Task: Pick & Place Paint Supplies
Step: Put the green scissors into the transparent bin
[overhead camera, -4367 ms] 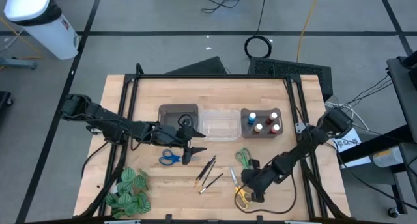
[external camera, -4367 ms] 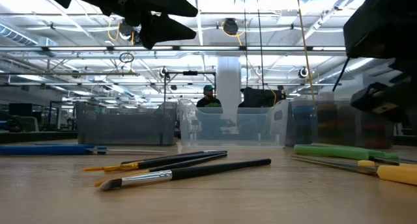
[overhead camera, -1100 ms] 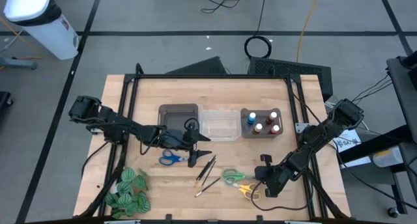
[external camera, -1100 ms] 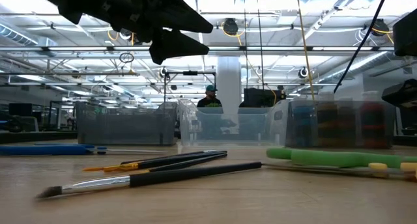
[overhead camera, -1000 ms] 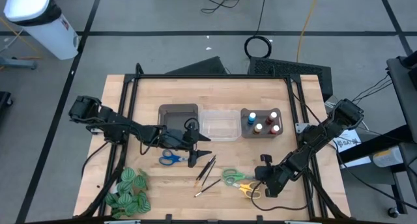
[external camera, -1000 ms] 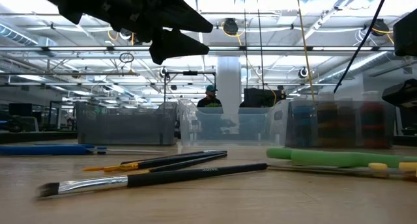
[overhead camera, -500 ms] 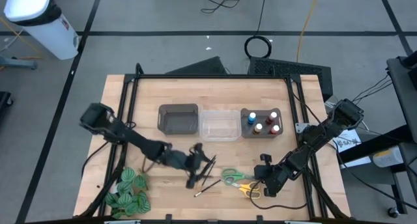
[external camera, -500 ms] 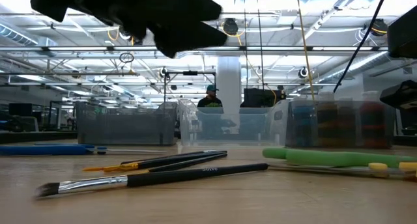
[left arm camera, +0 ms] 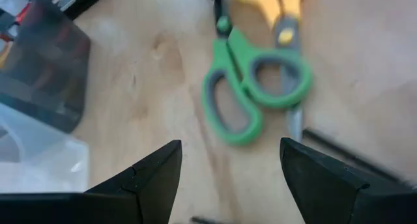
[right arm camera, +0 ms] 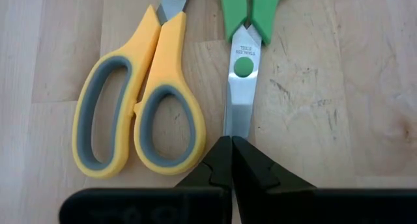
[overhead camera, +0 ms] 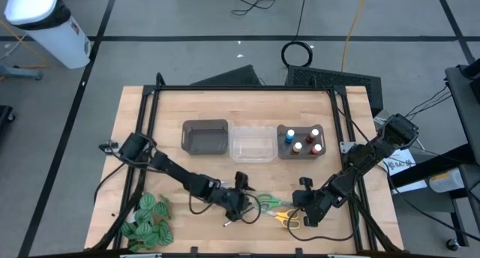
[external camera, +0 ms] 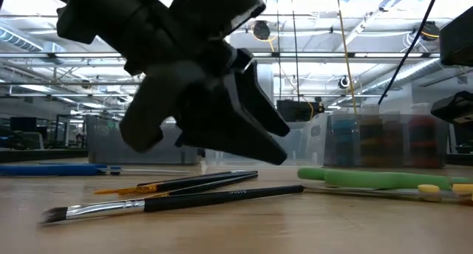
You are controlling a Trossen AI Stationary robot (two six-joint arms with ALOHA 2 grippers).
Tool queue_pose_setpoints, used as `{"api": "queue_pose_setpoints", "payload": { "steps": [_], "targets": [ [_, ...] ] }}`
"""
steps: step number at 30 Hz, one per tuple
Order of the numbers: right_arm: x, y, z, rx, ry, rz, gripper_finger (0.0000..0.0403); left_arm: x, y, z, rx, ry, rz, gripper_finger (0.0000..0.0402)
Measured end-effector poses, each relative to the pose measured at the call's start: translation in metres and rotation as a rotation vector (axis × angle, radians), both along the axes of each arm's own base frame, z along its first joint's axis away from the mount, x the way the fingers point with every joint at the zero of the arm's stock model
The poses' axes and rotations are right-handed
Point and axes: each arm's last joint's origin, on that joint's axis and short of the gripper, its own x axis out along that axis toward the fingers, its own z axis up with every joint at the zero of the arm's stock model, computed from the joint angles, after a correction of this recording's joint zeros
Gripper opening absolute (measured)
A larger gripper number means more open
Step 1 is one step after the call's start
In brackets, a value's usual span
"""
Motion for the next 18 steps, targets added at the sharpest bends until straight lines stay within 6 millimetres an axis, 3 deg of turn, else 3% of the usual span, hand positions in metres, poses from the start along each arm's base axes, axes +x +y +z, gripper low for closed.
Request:
{"api": "queue_pose_setpoints", "payload": {
  "steps": [10,18],
  "targets": [
    [0.0,0.0,0.0,-0.001,-0.002,0.001,0.0,-0.002,-0.004,-0.001,0.113,0.005,-0.054,0.0271],
    [0.0,0.0,0.0,0.001,-0.008,0.0,0.0,0.005,-0.007,-0.021,0.227,-0.039,-0.078,0.0271]
  ]
}}
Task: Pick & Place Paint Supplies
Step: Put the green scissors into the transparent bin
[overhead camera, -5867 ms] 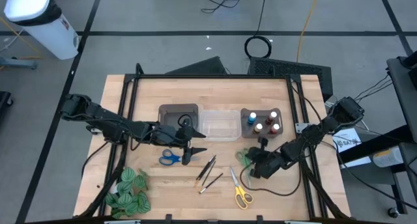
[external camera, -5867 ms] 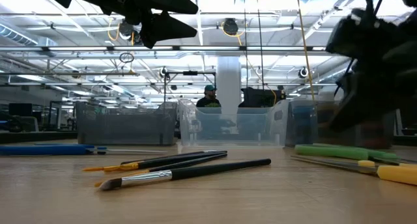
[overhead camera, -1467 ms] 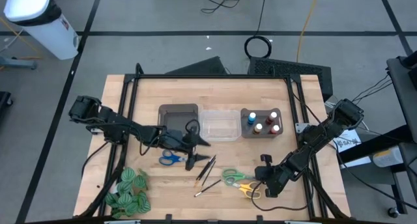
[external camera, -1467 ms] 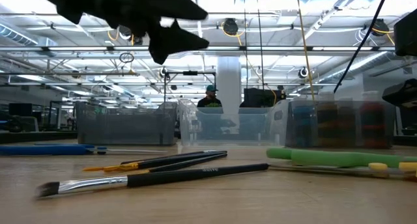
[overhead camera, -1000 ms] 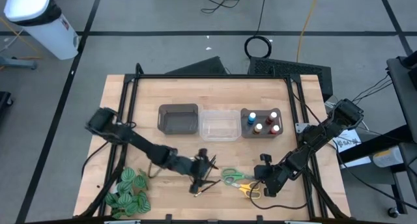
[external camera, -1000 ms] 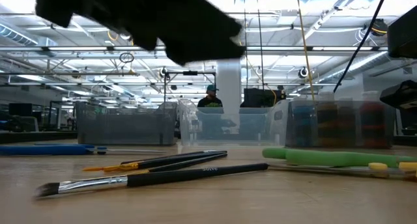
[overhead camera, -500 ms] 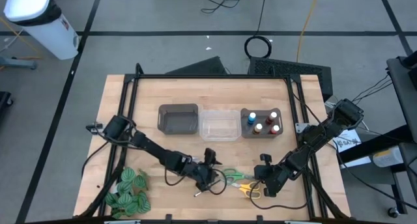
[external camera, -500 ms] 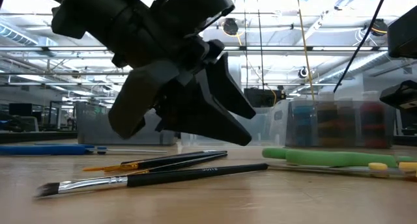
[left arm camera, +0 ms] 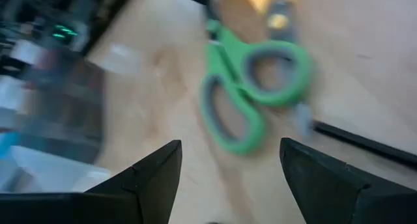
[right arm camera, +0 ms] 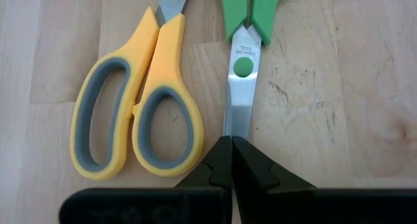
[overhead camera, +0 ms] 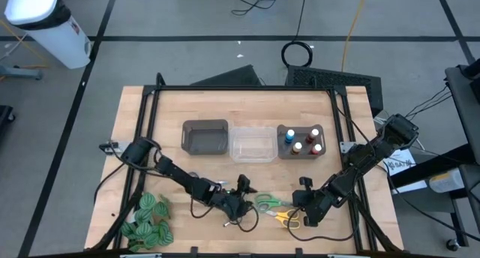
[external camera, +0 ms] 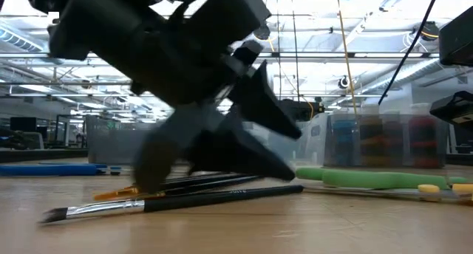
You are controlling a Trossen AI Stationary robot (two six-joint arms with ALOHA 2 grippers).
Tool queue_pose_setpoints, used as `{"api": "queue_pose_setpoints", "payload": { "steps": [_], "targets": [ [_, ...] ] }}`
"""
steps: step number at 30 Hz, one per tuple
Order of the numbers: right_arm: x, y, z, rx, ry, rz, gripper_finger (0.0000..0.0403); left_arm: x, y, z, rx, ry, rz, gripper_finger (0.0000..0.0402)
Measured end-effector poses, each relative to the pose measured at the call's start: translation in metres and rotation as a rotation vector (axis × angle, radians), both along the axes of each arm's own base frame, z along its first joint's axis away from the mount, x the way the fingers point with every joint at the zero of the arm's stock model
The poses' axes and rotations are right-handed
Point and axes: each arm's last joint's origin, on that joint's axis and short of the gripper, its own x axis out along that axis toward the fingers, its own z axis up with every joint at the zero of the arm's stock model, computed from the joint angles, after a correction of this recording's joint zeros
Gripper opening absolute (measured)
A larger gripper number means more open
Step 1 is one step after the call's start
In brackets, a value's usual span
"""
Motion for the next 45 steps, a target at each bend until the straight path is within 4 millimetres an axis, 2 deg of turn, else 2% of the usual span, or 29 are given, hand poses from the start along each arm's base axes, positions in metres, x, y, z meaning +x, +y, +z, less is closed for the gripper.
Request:
{"api": "queue_pose_setpoints", "payload": {
  "steps": [3,11,17,22,32,36,45],
  "targets": [
    [0.0,0.0,0.0,0.0,0.0,0.0,0.0,0.005,0.002,-0.001,0.028,-0.053,0.015,0.0271],
    [0.0,0.0,0.0,-0.002,-0.002,0.004,0.0,0.006,0.007,-0.002,-0.004,-0.046,0.02,0.0271],
    [0.0,0.0,0.0,-0.001,-0.002,0.004,0.0,0.006,0.006,-0.002,-0.308,-0.076,0.163,0.0271],
    [0.0,0.0,0.0,0.001,-0.005,0.004,0.0,0.011,0.011,0.009,-0.547,-0.069,0.163,0.0271],
    [0.001,0.0,0.0,0.002,-0.008,0.007,0.0,0.017,0.035,0.005,-0.833,0.004,0.316,0.0271],
    [0.001,0.001,0.0,0.0,-0.009,0.011,0.0,0.017,0.033,0.005,-0.833,0.04,0.319,0.0271],
    [0.001,0.001,0.001,0.003,-0.02,0.018,0.0,0.038,0.012,0.045,-0.688,0.126,0.379,0.0271]
  ]
}}
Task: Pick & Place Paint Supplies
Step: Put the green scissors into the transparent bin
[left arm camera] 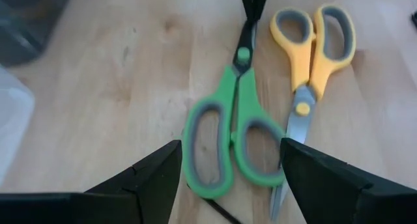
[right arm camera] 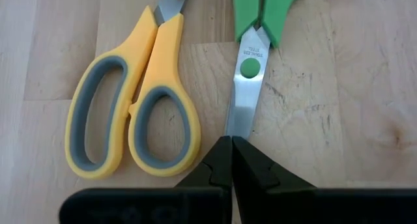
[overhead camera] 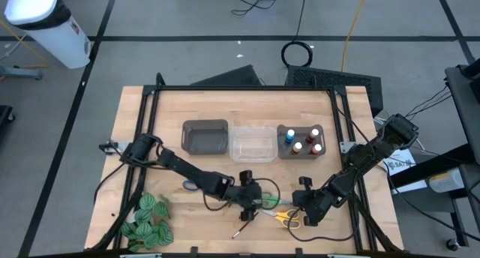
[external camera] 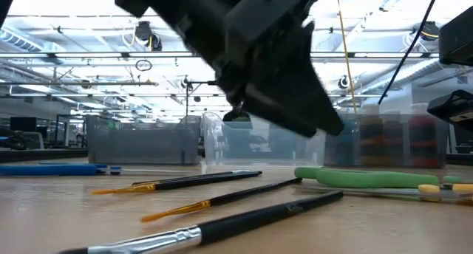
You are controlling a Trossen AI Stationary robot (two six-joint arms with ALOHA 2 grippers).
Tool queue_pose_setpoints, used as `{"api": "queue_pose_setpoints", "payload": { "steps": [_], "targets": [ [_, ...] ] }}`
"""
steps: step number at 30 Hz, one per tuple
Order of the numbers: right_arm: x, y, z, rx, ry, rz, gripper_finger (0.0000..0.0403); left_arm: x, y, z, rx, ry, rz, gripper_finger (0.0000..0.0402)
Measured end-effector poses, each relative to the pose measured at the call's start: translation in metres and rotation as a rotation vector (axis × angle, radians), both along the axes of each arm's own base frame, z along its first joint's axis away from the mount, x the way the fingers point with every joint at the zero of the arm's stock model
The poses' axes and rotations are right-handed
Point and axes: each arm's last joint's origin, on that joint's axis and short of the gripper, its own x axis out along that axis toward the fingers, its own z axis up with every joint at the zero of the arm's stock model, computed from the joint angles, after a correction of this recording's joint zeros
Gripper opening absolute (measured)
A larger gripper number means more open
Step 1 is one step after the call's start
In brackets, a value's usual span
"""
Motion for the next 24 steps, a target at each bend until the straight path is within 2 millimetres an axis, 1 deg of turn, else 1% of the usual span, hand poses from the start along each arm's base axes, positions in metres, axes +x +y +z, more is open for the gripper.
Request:
{"api": "queue_pose_setpoints", "payload": {
  "steps": [3,8,11,14,19,22,24],
  "targets": [
    [0.0,0.0,0.0,0.001,-0.001,0.0,0.0,0.003,0.001,0.005,0.009,-0.006,0.015,0.0271],
    [0.0,0.0,0.0,0.002,-0.003,0.0,0.0,0.003,0.005,0.004,0.0,0.014,0.011,0.0266],
    [0.0,0.0,0.0,0.0,-0.005,0.003,0.0,0.003,0.004,0.003,-0.003,0.02,0.003,0.0243],
    [0.001,0.0,0.0,0.0,-0.006,0.005,0.0,0.003,0.003,0.004,-0.007,0.017,-0.001,0.0212],
    [0.001,0.0,0.0,0.001,-0.007,0.005,0.0,0.001,-0.006,0.005,-0.031,0.001,-0.048,0.0166],
    [0.001,0.0,0.0,0.001,-0.007,0.004,0.0,0.004,-0.01,0.002,-0.033,-0.028,-0.051,0.0154],
    [0.001,0.0,0.0,0.004,-0.008,0.001,0.0,0.005,-0.009,-0.006,-0.034,-0.02,-0.042,0.016]
  ]
}}
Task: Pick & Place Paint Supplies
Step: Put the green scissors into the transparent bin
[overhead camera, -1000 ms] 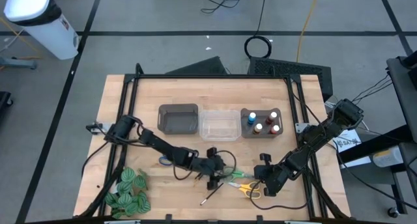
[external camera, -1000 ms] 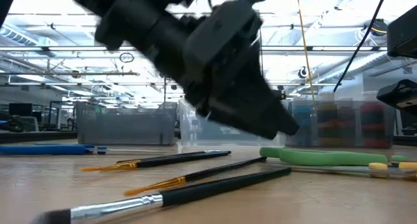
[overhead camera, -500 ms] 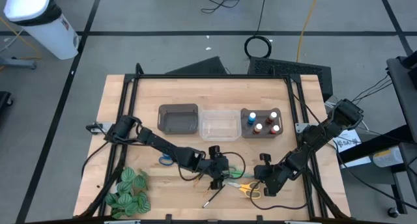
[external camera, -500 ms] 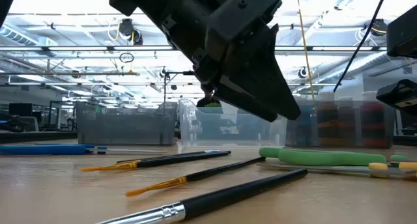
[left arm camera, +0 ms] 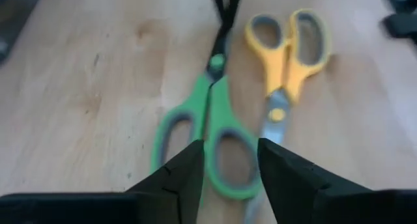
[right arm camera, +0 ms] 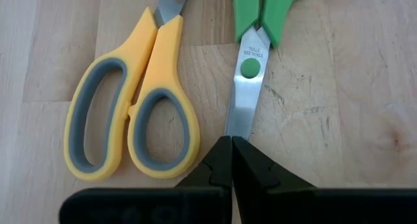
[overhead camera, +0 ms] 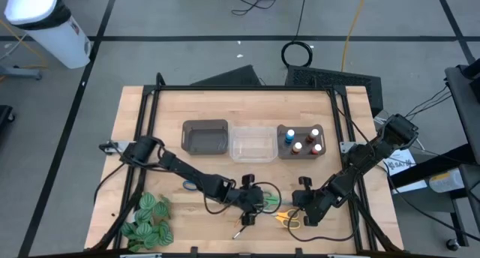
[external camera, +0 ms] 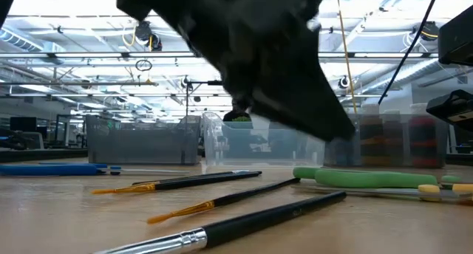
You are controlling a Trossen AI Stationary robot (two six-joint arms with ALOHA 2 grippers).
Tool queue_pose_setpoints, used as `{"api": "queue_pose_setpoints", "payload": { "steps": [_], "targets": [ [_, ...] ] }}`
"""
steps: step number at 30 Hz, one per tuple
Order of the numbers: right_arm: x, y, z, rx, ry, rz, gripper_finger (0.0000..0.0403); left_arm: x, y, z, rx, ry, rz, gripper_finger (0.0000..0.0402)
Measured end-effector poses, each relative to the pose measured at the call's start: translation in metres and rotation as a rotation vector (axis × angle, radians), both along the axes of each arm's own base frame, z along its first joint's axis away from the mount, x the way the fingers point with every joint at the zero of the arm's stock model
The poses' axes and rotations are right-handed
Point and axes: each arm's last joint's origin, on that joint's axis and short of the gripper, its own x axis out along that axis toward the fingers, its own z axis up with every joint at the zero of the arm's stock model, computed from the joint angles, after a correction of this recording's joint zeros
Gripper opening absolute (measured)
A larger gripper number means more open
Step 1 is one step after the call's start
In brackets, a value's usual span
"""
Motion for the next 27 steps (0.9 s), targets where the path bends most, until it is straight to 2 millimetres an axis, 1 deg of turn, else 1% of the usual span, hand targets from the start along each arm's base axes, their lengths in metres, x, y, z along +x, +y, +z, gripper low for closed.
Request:
{"api": "queue_pose_setpoints", "payload": {
  "steps": [3,9,11,13,15,18,27],
  "targets": [
    [0.0,0.0,0.0,0.002,-0.003,0.001,0.0,0.002,0.0,-0.011,-0.029,0.011,0.024,0.0189],
    [0.002,-0.002,0.0,0.003,-0.004,-0.008,0.0,0.001,0.006,-0.014,-0.035,0.062,0.042,0.0263],
    [0.002,-0.002,0.0,0.002,-0.004,-0.008,0.0,0.0,0.008,-0.016,-0.028,0.086,0.046,0.028],
    [0.002,-0.002,0.0,0.003,-0.004,-0.008,0.0,0.001,0.01,-0.021,-0.026,0.094,0.053,0.0289],
    [0.002,-0.002,0.0,0.003,-0.004,-0.008,0.0,0.002,0.012,-0.022,-0.031,0.094,0.053,0.0289],
    [0.002,-0.002,0.0,0.006,-0.002,-0.011,0.0,0.006,0.017,-0.027,-0.037,0.089,0.062,0.0277],
    [0.002,-0.002,0.0,0.006,-0.004,-0.006,0.0,0.01,0.024,-0.032,-0.076,0.103,0.036,0.0211]
  ]
}}
